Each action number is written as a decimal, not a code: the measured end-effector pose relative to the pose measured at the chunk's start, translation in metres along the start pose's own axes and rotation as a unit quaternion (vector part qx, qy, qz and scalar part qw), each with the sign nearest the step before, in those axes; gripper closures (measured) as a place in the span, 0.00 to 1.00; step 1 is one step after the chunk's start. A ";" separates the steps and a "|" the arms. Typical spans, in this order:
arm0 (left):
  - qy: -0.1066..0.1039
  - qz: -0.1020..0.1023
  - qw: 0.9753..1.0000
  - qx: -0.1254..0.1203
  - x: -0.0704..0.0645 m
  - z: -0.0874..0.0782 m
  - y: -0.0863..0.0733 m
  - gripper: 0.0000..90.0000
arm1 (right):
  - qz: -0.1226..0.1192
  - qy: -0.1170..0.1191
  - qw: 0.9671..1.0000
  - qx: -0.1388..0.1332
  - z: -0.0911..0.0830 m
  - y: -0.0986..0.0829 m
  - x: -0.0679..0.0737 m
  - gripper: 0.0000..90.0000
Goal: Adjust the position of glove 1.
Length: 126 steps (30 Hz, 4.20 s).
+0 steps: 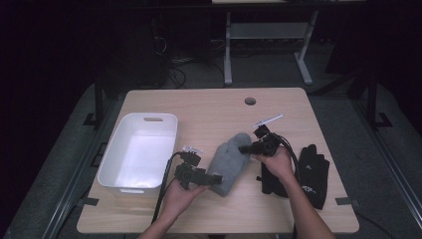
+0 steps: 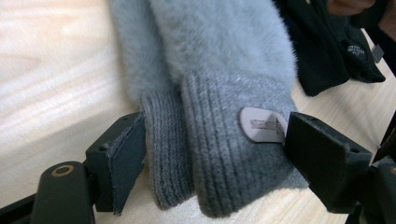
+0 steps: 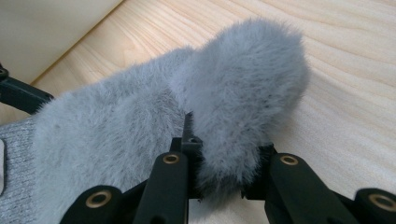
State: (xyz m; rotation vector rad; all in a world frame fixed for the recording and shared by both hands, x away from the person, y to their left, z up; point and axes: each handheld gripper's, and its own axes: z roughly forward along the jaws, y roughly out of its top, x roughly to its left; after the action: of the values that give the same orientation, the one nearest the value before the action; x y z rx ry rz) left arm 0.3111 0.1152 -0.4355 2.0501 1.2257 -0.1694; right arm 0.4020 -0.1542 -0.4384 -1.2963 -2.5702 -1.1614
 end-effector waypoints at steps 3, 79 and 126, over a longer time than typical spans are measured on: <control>-0.007 -0.007 1.000 0.005 0.001 0.002 0.000 0.24 | -0.003 -0.004 1.000 0.001 0.000 0.001 0.001 0.83; -0.067 0.021 0.997 -0.037 0.009 -0.076 0.019 0.56 | -0.057 -0.006 0.997 -0.042 -0.044 0.076 0.063 0.84; -0.028 0.007 0.996 -0.088 0.043 -0.158 0.019 0.55 | -0.110 0.012 0.993 -0.043 -0.022 0.160 0.126 0.84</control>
State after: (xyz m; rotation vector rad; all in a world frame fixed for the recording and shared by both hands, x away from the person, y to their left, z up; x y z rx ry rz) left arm 0.3112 0.2419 -0.3307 1.8887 1.1488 -0.1076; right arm 0.4265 -0.0233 -0.2831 -1.0252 -2.7295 -1.3257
